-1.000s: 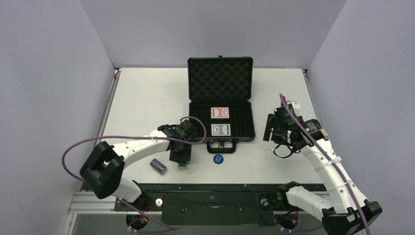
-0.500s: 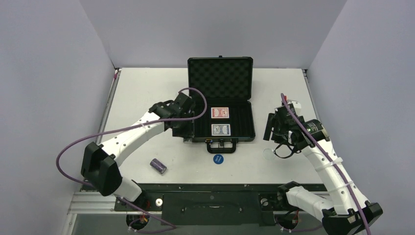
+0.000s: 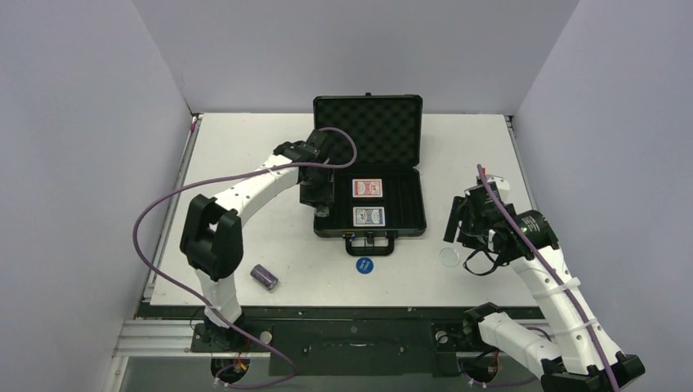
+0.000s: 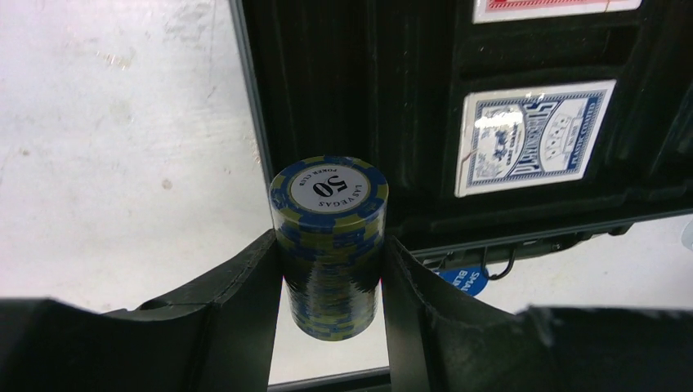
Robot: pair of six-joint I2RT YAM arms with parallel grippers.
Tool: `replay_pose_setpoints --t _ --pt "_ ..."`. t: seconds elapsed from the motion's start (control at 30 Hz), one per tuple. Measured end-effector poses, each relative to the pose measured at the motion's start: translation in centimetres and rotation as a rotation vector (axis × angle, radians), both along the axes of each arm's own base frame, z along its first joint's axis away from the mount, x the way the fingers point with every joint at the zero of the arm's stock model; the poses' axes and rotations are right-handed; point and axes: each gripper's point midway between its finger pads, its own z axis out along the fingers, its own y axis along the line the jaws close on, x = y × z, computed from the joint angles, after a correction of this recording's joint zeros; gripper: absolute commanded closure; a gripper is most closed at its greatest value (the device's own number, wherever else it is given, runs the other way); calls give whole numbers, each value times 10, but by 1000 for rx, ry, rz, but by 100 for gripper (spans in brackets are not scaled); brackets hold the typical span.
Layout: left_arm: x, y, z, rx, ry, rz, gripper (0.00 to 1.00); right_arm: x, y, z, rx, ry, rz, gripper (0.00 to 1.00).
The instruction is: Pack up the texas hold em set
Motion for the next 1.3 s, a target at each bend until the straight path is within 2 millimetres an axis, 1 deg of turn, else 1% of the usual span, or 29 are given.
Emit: replay_pose_setpoints --t 0.33,0.53,0.63,0.9,1.17,1.27,1.3 --pt "36 -23 -15 3 -4 -23 100 -8 -2 -3 -6 29 2 33" --pt "52 -28 -29 37 0 -34 100 -13 -4 -4 -16 50 9 33" --pt "61 -29 -34 63 -6 -38 100 -14 -4 -5 -20 56 13 33" --pt "77 -23 -37 129 -29 -22 100 -16 -6 -6 -34 65 33 33" --pt "81 -12 -44 182 -20 2 94 -17 -7 -6 -42 72 45 33" --pt "82 -11 -44 189 -21 8 92 -18 -7 -6 -43 73 48 33" --pt "82 -11 -45 190 -21 9 90 -18 -7 -6 -43 73 49 33"
